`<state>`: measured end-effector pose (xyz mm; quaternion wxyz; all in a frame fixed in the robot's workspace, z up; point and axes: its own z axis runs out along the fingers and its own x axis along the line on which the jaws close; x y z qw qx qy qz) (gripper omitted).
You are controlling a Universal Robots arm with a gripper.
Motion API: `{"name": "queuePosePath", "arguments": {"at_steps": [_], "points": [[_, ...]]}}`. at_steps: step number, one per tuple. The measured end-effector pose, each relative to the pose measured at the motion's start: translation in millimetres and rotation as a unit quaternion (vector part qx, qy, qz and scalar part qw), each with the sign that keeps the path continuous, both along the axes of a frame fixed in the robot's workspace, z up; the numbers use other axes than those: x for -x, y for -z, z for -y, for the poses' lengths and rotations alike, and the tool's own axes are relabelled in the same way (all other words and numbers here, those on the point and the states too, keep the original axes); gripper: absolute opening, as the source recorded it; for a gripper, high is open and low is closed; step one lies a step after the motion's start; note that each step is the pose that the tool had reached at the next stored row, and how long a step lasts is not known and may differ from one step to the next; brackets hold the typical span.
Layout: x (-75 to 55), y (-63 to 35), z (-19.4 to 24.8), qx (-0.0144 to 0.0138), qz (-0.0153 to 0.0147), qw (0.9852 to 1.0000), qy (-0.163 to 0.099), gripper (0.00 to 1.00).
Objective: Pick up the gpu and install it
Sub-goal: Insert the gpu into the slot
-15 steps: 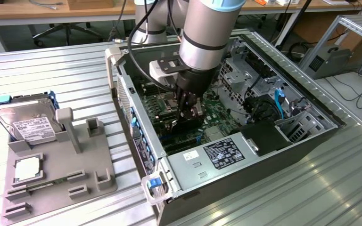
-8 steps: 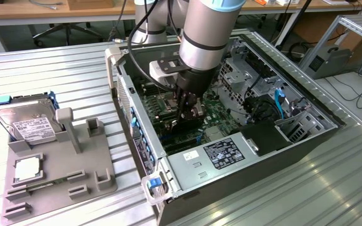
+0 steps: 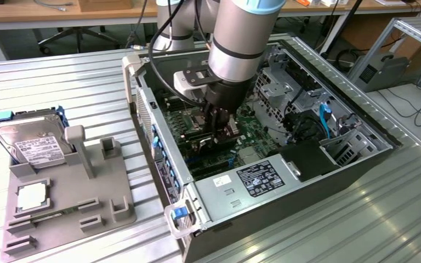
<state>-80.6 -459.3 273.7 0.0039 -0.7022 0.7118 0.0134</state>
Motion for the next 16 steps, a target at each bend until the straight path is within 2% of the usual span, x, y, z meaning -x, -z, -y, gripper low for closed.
{"name": "queuePosePath", "arguments": {"at_steps": [5,16], "points": [[0.0,5.7,0.0,0.0001,0.0000,1.0000,0.000,0.43],[0.0,6.2,0.0,0.0001,0.0000,1.0000,0.000,0.42]]}}
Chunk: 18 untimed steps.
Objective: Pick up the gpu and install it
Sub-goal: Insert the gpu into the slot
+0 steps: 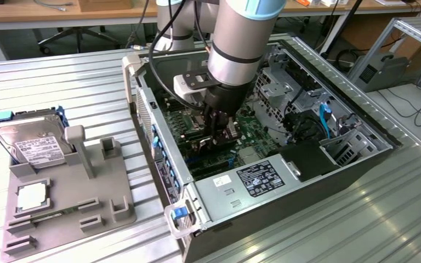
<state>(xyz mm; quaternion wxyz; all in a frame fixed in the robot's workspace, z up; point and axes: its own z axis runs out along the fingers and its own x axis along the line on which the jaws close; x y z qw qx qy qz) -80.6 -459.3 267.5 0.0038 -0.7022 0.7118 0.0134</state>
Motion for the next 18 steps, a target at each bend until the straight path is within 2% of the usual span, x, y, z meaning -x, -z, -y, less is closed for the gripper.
{"name": "queuePosePath", "arguments": {"at_steps": [1,3,18], "points": [[0.0,0.0,0.0,0.0000,0.0000,1.0000,0.000,0.42],[0.0,0.0,0.0,0.0000,0.0000,1.0000,0.000,0.26],[1.1,3.1,0.1,-0.0003,-0.0001,1.0000,0.000,0.26]]}}
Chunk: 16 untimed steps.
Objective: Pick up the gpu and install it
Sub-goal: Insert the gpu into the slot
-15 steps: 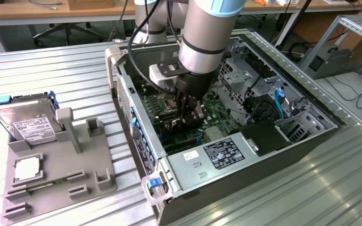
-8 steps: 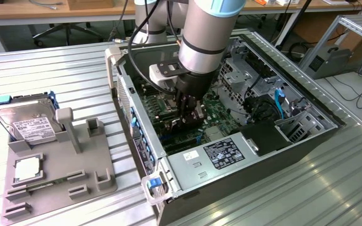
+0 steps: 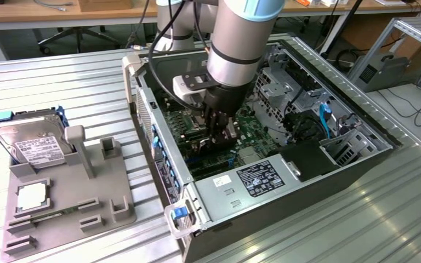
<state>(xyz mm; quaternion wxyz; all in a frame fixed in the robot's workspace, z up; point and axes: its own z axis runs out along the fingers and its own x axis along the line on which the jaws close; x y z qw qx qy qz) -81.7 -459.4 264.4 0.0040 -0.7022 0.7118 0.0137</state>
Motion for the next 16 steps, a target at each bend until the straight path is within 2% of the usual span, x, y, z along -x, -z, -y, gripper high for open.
{"name": "queuePosePath", "arguments": {"at_steps": [2,11,16], "points": [[0.2,0.7,-0.1,-0.0006,0.0002,1.0000,0.000,0.26],[2.3,1.7,-0.1,-0.0004,0.0002,1.0000,0.000,0.26],[3.9,1.7,-0.1,-0.0004,0.0012,1.0000,0.000,0.26]]}}
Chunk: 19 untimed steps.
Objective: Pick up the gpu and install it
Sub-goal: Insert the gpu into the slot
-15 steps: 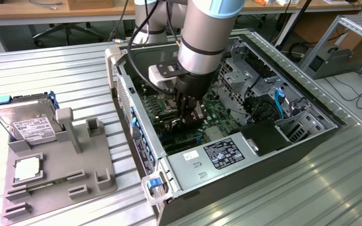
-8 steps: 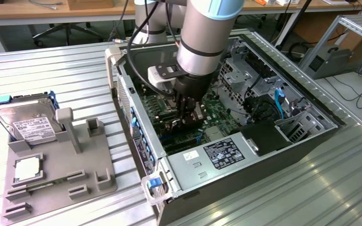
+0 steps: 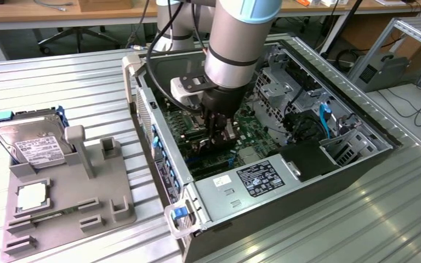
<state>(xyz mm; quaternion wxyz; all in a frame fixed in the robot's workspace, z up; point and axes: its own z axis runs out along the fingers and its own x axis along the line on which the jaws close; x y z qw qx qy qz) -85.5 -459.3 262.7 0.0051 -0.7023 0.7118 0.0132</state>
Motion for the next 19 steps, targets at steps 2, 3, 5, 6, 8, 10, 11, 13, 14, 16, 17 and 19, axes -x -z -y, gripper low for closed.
{"name": "queuePosePath", "arguments": {"at_steps": [2,3,5,6,8,10,11,13,14,16,17,19], "points": [[0.7,-0.1,0.0,0.0001,0.0004,1.0000,0.000,0.26],[0.8,0.0,0.0,0.0000,0.0006,1.0000,0.000,0.26],[1.0,0.0,0.0,0.0001,0.0006,1.0000,0.000,0.26],[1.1,0.0,0.0,0.0000,0.0007,1.0000,0.000,0.26],[1.1,0.0,0.0,0.0000,0.0007,1.0000,0.000,0.26],[1.1,0.0,0.0,0.0000,0.0007,1.0000,0.000,0.26],[1.1,0.0,0.0,0.0000,0.0007,1.0000,0.000,0.26],[1.1,0.0,0.0,0.0000,0.0009,1.0000,0.000,0.26],[1.1,0.0,0.0,0.0000,0.0010,1.0000,0.000,0.26],[1.1,0.0,0.0,0.0000,0.0011,1.0000,0.000,0.26],[1.1,0.0,0.0,0.0000,0.0012,1.0000,-0.001,0.26],[1.1,0.0,0.0,0.0000,0.0013,1.0000,-0.001,0.26]]}}
